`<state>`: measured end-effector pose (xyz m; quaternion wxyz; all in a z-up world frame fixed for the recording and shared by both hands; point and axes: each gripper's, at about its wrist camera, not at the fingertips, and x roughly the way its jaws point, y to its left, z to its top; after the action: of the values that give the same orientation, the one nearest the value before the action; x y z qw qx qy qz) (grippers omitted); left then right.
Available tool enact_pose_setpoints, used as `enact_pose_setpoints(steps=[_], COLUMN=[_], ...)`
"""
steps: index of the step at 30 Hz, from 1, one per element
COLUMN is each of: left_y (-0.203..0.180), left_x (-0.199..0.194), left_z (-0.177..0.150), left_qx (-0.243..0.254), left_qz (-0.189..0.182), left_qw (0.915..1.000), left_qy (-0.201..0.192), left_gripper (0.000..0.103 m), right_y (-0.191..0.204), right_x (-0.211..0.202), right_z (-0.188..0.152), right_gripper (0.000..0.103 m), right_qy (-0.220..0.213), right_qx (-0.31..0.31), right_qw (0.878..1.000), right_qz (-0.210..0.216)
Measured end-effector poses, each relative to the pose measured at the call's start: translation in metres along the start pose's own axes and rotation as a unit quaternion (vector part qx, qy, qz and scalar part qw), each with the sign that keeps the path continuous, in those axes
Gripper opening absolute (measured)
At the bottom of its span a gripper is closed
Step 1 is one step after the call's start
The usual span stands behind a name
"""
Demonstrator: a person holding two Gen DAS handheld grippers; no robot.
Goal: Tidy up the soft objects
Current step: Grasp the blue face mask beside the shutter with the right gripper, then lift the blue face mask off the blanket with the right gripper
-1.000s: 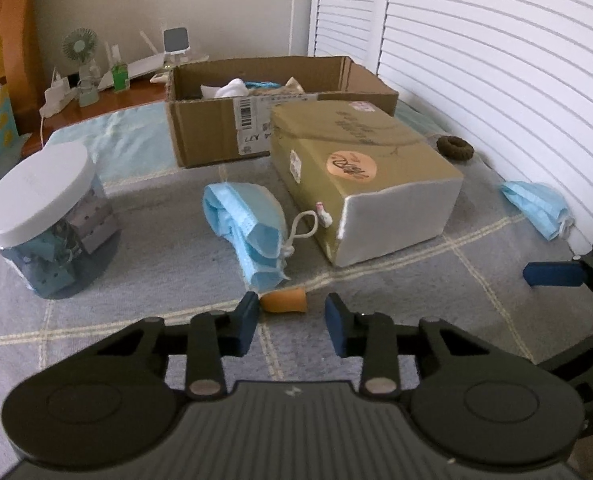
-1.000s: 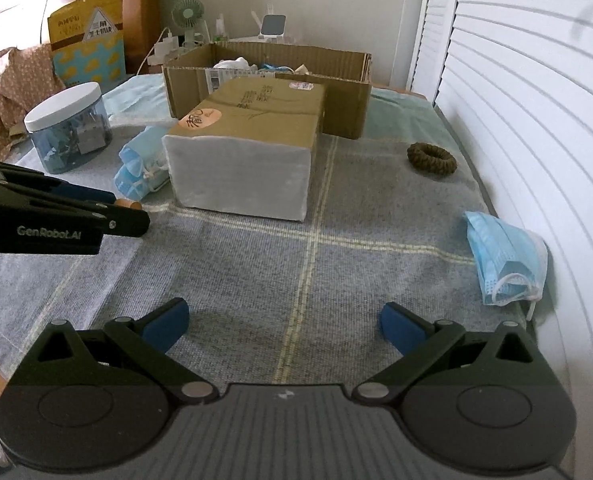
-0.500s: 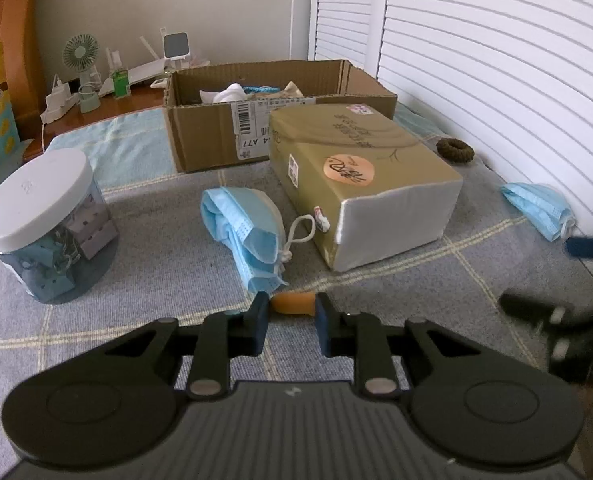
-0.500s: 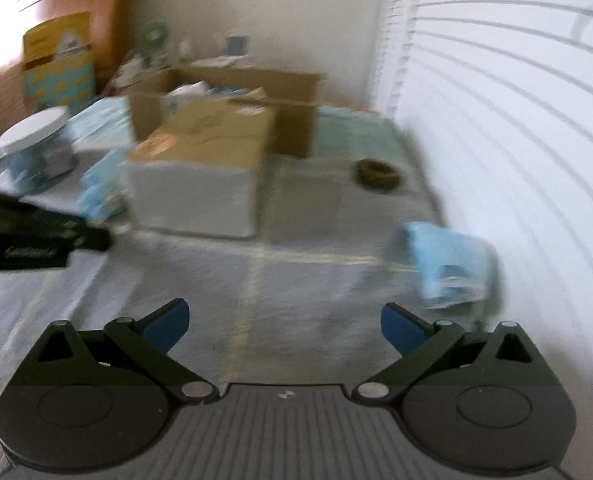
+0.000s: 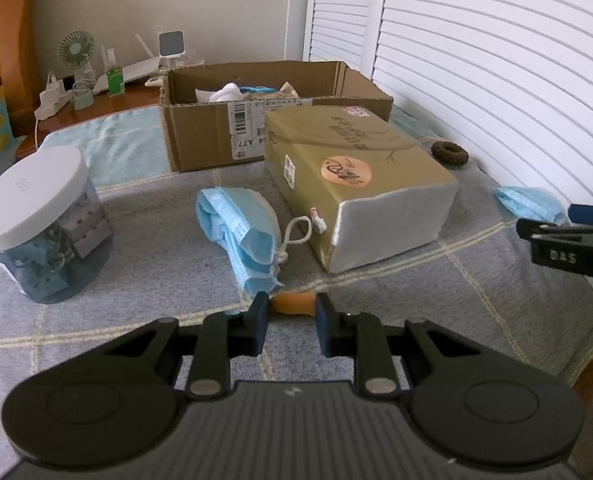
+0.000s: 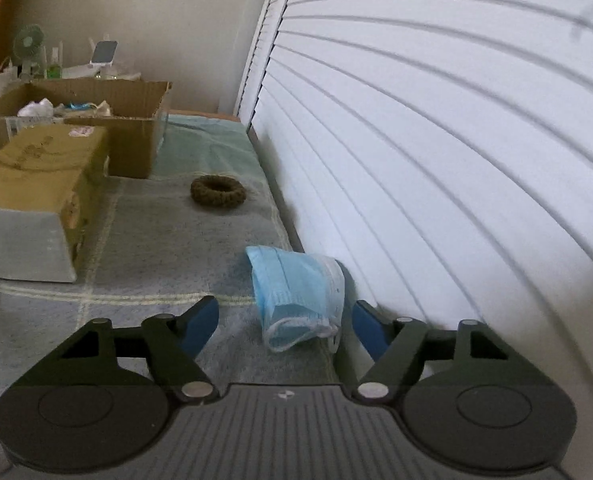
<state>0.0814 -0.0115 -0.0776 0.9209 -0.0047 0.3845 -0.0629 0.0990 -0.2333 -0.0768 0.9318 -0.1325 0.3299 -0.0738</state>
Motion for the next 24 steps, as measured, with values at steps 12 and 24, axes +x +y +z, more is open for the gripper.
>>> enact_pose_setpoints(steps=[12, 24], left_y=[0.001, 0.004], left_x=[0.000, -0.009], left_z=[0.000, 0.002], left_qx=[0.001, 0.011], left_qz=[-0.005, -0.006], left_qw=[1.0000, 0.9999], left_qy=[-0.001, -0.009], left_gripper=[0.023, 0.023], right_y=[0.005, 0.002], right_x=[0.016, -0.023], right_z=[0.009, 0.008], right_gripper=[0.036, 0.038], right_qy=[0.011, 0.016], right_qx=[-0.012, 0.000], right_qw=[0.999, 0.995], right_qz=[-0.027, 0.094])
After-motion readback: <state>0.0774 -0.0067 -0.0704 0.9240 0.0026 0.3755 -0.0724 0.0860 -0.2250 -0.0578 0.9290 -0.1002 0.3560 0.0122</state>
